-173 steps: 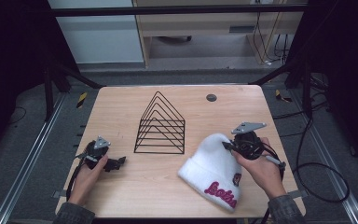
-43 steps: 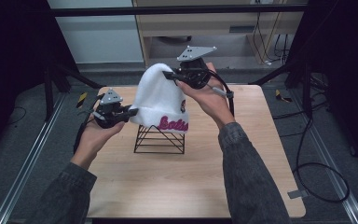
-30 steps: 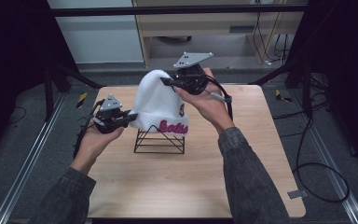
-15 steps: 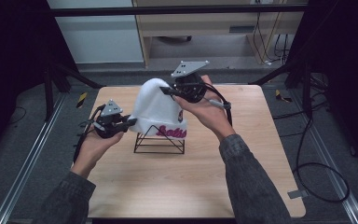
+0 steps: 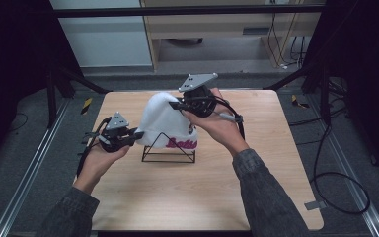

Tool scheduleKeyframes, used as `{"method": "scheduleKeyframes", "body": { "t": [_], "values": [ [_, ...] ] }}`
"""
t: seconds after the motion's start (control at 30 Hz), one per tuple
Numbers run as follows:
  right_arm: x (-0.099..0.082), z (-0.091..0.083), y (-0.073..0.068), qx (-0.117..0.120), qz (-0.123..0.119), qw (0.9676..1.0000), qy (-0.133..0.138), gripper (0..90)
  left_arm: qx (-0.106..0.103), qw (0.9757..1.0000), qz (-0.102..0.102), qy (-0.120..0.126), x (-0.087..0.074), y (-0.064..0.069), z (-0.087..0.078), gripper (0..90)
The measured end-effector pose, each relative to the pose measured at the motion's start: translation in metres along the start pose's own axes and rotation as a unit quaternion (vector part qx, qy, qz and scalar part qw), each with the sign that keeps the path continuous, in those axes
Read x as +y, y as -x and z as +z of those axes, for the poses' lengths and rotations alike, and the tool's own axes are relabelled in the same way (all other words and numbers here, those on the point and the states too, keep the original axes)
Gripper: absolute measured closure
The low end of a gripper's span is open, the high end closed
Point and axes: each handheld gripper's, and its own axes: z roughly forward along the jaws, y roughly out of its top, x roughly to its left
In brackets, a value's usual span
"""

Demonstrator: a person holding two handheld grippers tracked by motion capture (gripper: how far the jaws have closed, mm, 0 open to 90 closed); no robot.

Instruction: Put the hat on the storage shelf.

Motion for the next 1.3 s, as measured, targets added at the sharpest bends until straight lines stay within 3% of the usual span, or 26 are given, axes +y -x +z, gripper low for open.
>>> {"method": "scheduleKeyframes", "body": {
  "t": [0.63,1.3],
  "values": [
    [-0.019,0.013,-0.011,0.015,0.006,0.9993,-0.034,82.4,-0.01,0.9997,-0.008,-0.02,-0.022,-0.002,0.011,76.3],
    [-0.025,0.021,-0.018,0.025,0.006,0.9986,-0.047,82.1,-0.015,0.9992,-0.014,-0.033,-0.035,-0.002,0.018,76.4]
  ]
}}
